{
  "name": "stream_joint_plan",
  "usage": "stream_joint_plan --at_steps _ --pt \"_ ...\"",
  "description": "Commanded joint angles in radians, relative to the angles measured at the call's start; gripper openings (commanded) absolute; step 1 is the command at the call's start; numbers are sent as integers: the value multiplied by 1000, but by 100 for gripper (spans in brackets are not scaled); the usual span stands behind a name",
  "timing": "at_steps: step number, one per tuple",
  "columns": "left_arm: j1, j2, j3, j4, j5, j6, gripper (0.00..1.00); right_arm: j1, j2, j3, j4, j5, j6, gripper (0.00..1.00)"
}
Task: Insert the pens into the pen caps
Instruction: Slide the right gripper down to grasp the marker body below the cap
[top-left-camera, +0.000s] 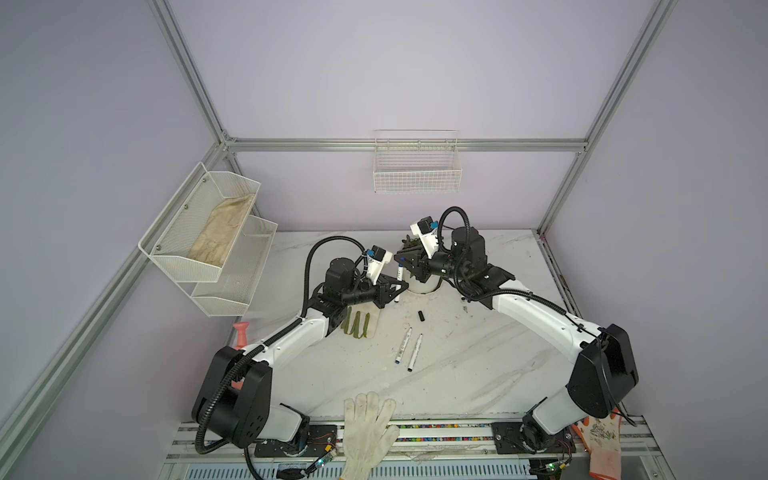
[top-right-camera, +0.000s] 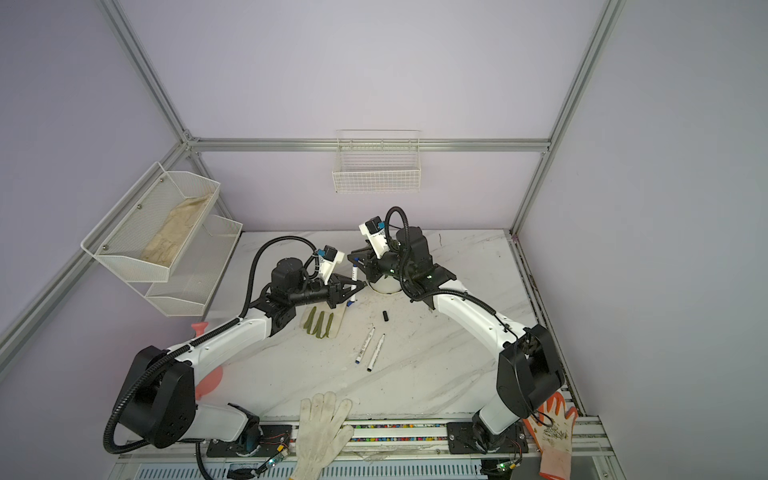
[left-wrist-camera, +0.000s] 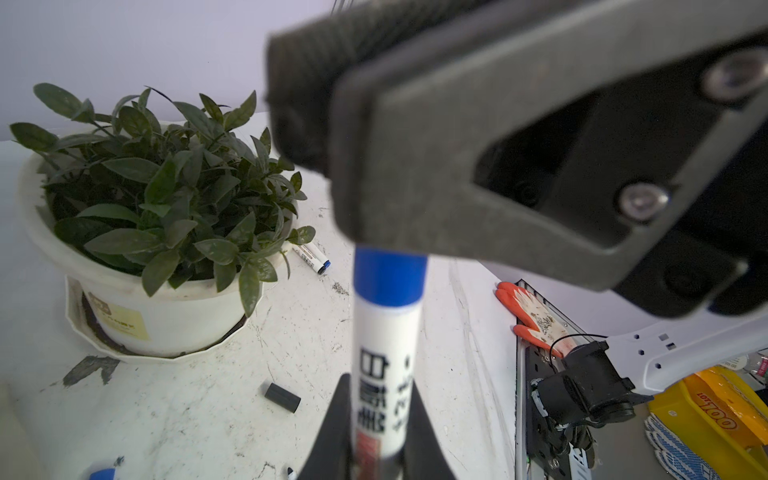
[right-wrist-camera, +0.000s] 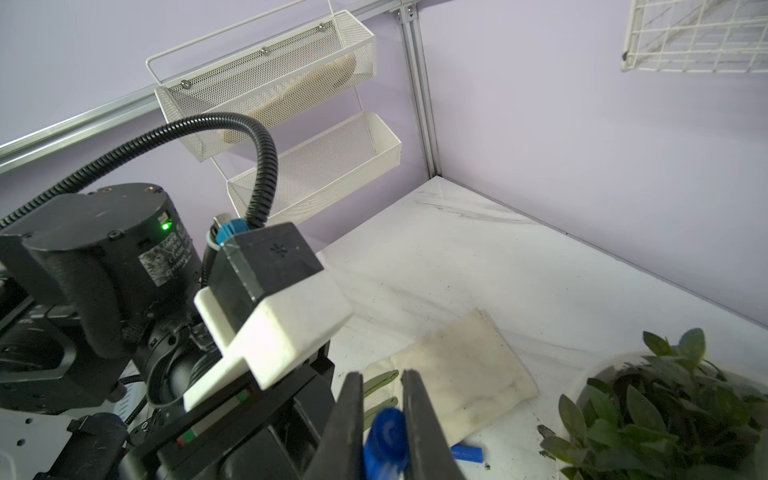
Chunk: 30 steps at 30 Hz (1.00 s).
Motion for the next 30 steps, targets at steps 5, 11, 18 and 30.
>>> stream_joint_plan --at_steps 5,11,18,30 --pt "27 -93 14 354 -292 -177 0 8 21 -31 -435 -171 -30 0" --pt "-81 -86 -110 339 -326 -180 0 8 29 48 -404 -126 -1 5" --pt "-114 -92 -159 324 -342 -188 0 -2 -15 62 -304 -42 62 37" --pt "-119 -74 -143 314 -346 -176 0 -6 -48 21 -195 -59 128 38"
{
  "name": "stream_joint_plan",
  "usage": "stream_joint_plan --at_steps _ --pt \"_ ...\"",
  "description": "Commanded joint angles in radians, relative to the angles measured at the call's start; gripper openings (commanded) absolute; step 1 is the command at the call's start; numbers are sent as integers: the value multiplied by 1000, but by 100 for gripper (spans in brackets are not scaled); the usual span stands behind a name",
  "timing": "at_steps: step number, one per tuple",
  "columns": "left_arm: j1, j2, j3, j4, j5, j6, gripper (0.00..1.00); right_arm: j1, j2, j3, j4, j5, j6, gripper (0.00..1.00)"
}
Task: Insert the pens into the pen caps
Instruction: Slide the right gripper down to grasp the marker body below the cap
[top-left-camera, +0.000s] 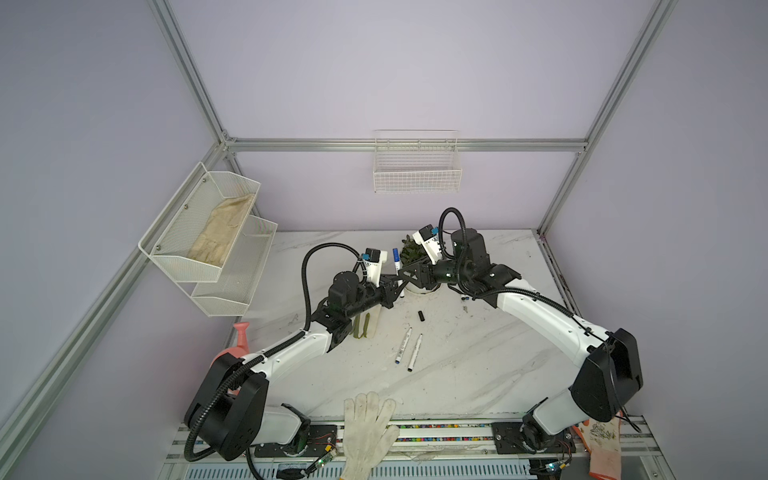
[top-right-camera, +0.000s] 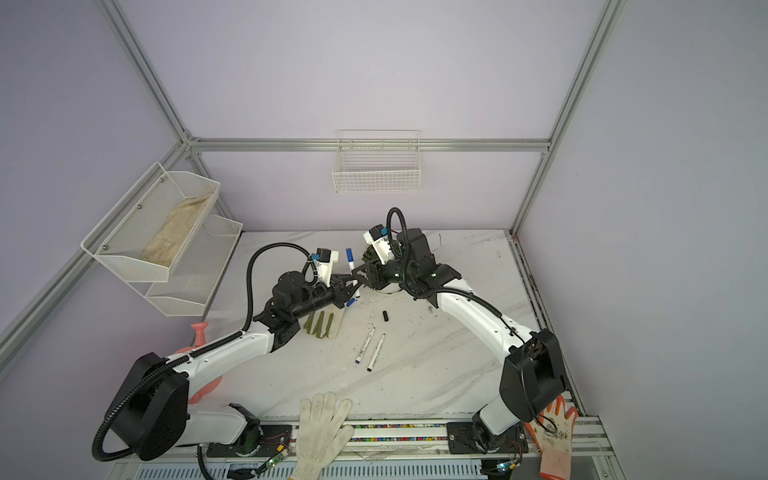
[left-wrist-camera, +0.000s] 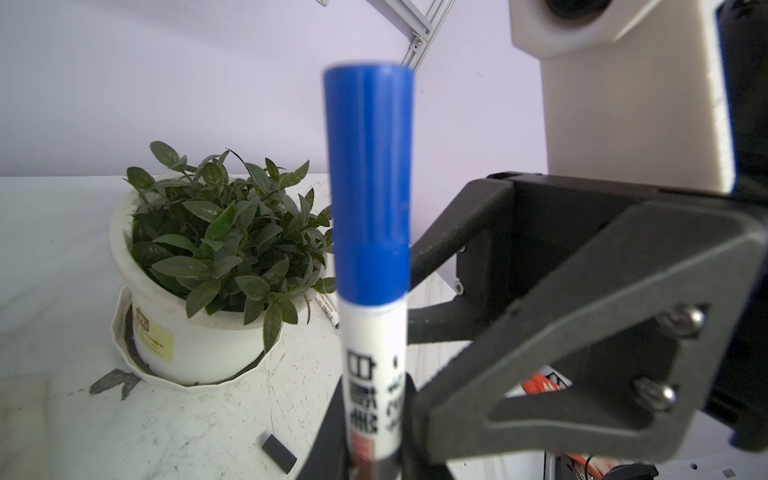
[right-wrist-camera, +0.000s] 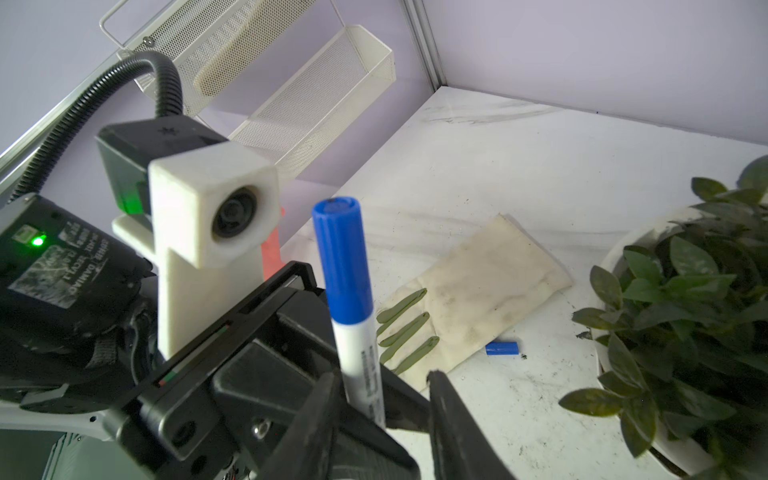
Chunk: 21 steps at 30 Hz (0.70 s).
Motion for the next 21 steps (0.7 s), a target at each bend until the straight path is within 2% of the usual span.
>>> stream_joint_plan --at_steps 1,5,13,21 --pt "-3 -19 -21 84 -28 -5 0 3 -21 -23 47 -30 36 38" --pt "-11 -14 -16 84 -35 -6 0 2 -2 -44 133 -52 115 36" --pt "-22 -11 -8 84 -40 -6 0 2 22 -69 218 -73 153 26" --pt "-27 0 3 84 -36 -13 0 3 27 -83 246 -68 163 13"
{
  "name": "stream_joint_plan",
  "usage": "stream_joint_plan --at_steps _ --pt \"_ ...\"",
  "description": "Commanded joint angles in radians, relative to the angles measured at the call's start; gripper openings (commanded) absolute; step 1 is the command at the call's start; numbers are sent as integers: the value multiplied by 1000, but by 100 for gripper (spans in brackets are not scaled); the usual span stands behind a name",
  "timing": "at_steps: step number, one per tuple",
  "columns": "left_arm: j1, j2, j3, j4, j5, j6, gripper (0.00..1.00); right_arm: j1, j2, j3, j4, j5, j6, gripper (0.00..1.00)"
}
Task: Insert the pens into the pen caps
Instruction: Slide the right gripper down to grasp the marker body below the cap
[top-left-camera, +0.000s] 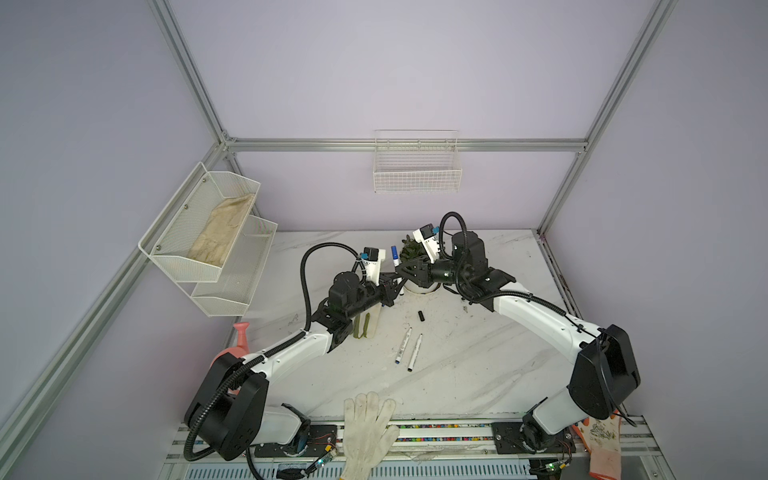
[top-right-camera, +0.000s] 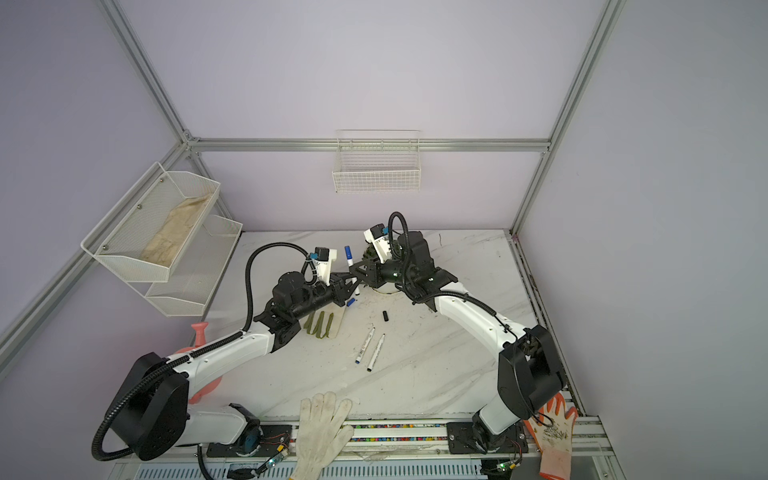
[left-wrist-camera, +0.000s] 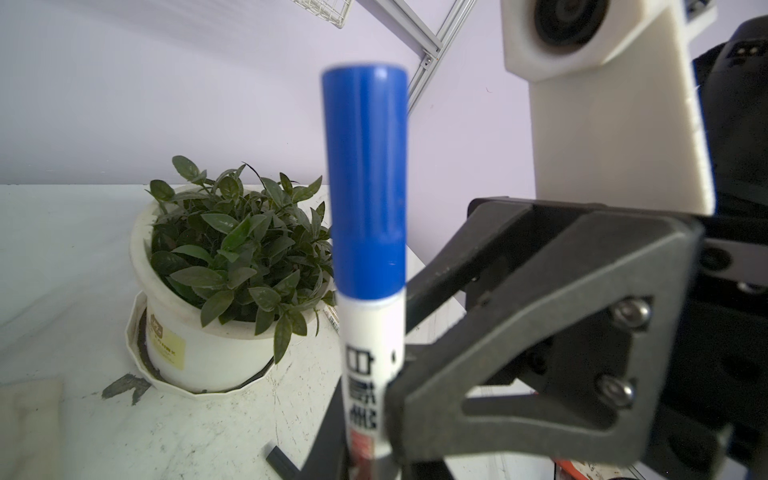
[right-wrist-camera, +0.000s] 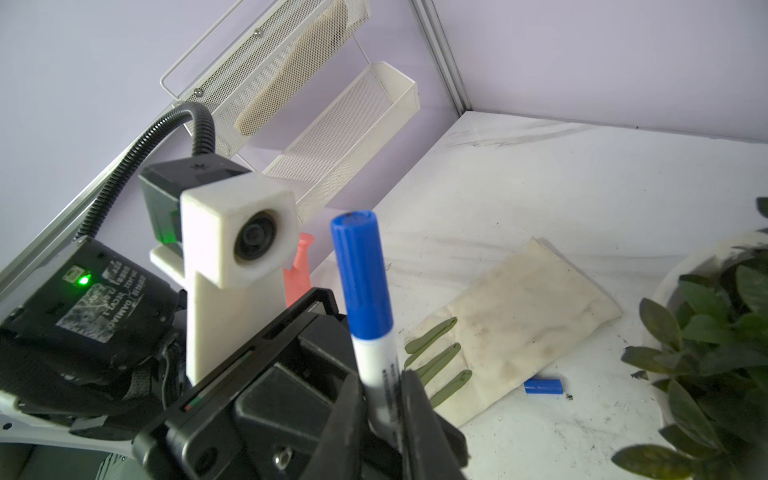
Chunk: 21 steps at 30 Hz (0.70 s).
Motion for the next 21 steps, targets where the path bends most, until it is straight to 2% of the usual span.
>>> stream_joint_plan --at_steps 1,10,16,21 --pt "-11 1 5 73 16 2 0 4 10 -15 35 -6 27 10" --pt "-11 4 3 72 22 -6 0 4 4 -25 73 1 48 2" --pt "-16 11 8 70 41 -12 0 5 18 -23 85 -20 74 18" --pt "-15 16 11 70 42 -11 0 5 13 -30 101 -27 82 22"
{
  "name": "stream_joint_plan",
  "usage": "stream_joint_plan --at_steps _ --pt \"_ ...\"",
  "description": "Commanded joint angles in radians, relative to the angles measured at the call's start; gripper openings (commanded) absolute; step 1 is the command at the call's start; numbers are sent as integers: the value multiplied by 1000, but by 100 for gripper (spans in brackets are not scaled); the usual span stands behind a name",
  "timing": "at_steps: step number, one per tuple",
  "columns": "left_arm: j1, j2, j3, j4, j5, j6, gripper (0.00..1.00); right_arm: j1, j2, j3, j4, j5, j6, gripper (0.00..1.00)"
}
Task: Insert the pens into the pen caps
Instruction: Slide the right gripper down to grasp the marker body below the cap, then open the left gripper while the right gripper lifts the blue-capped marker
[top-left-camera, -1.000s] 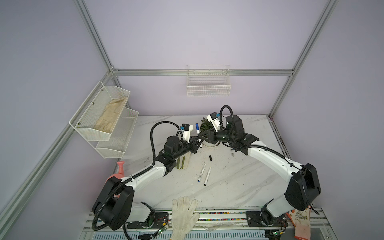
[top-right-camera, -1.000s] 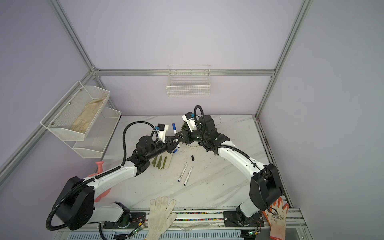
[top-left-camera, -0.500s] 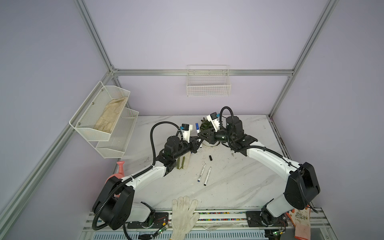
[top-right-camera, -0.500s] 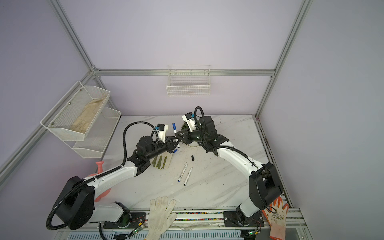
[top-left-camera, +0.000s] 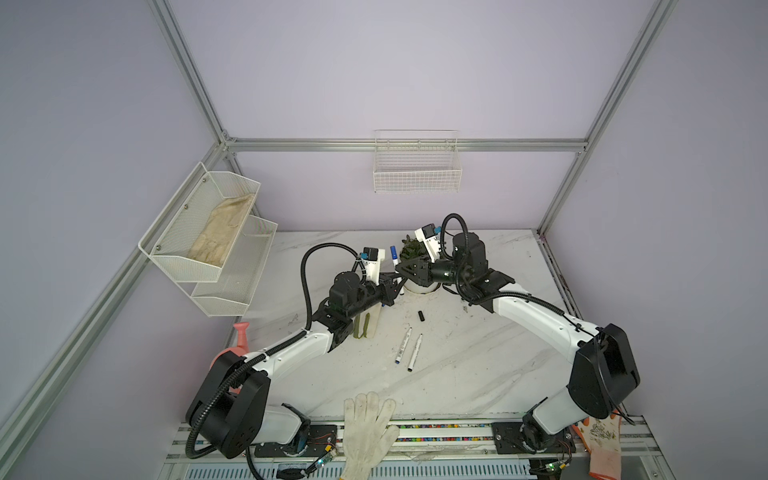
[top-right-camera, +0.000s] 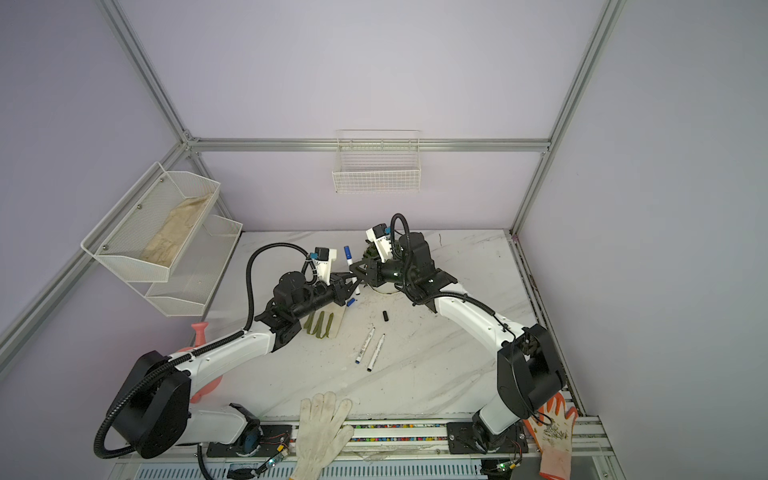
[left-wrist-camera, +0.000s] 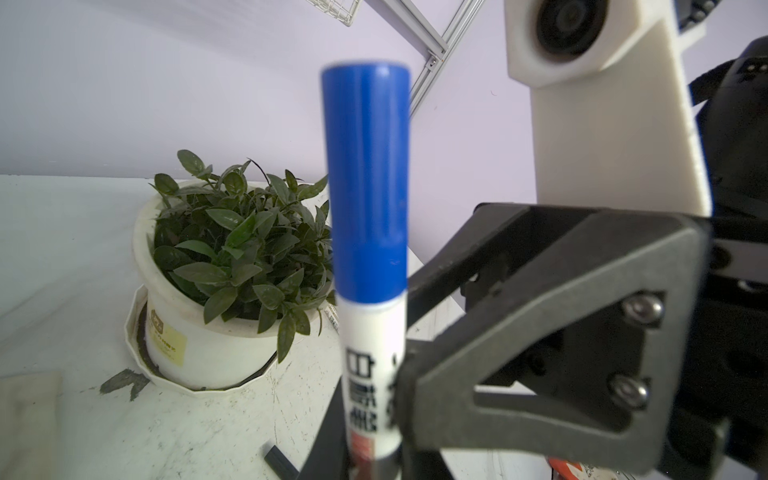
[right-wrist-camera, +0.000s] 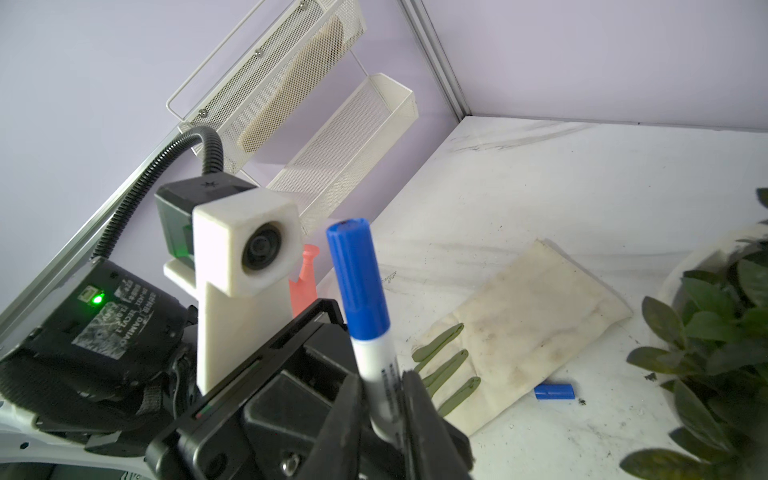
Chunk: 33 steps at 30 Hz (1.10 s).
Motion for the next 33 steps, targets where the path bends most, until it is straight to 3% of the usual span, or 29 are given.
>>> stream_joint_plan --at_steps 1,28,33 --pt "-14 6 12 56 41 6 0 9 12 -11 42 -22 16 22" --pt "-22 29 41 59 76 -15 0 37 75 9 134 -13 59 22" --pt "-22 29 41 59 84 -16 0 36 63 -8 146 4 56 9"
